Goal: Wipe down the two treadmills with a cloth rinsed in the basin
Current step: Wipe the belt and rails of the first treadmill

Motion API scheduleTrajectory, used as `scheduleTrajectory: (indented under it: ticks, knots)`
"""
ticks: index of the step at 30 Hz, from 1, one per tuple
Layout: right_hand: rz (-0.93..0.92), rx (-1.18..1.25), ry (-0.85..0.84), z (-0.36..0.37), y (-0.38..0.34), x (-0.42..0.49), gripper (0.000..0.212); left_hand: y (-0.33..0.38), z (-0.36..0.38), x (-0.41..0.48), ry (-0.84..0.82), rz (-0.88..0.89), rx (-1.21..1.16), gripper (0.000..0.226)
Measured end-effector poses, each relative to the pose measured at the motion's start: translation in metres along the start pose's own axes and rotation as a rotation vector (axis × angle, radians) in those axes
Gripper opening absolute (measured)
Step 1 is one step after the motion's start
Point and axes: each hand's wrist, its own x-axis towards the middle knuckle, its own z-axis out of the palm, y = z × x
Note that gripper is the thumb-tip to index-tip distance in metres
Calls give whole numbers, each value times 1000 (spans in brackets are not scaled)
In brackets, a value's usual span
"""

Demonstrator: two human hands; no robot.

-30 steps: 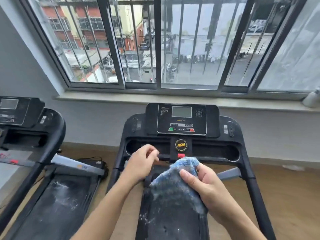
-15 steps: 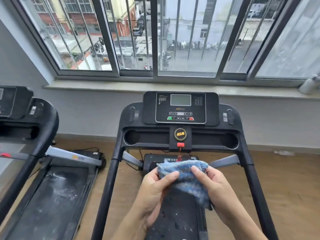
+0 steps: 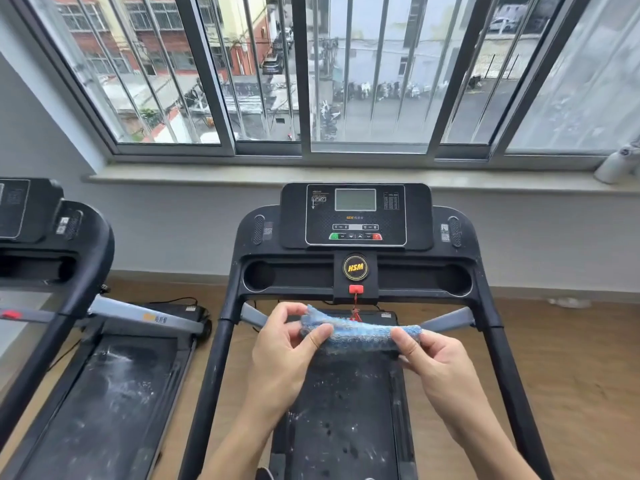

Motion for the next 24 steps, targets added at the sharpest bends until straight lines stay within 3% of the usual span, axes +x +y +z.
scheduleTrajectory:
  ticks: [3, 7, 10, 13, 17, 21, 24]
  knots:
    - [-49, 14, 68, -5, -4, 0, 40, 10, -2, -4, 57, 55, 7, 32]
    - [-211, -90, 87, -12, -7, 1, 54, 22, -5, -13, 120, 150, -5, 27]
    - [-223, 103, 20, -15, -21, -4, 20, 33, -5, -20, 140, 286, -32, 30]
    - [-245, 229, 13, -19, -40, -8, 20, 42, -8, -22, 184, 458, 125, 37]
    - [-362, 205, 42, -25, -53, -5, 16, 49, -12, -20, 213, 607, 303, 35]
    - [-317, 208, -7, -32, -56, 3, 16, 54, -8, -13, 84, 544, 327, 13]
    - [-291, 181, -35, -34, -60, 6, 20, 50, -3, -6, -151, 303, -10, 17]
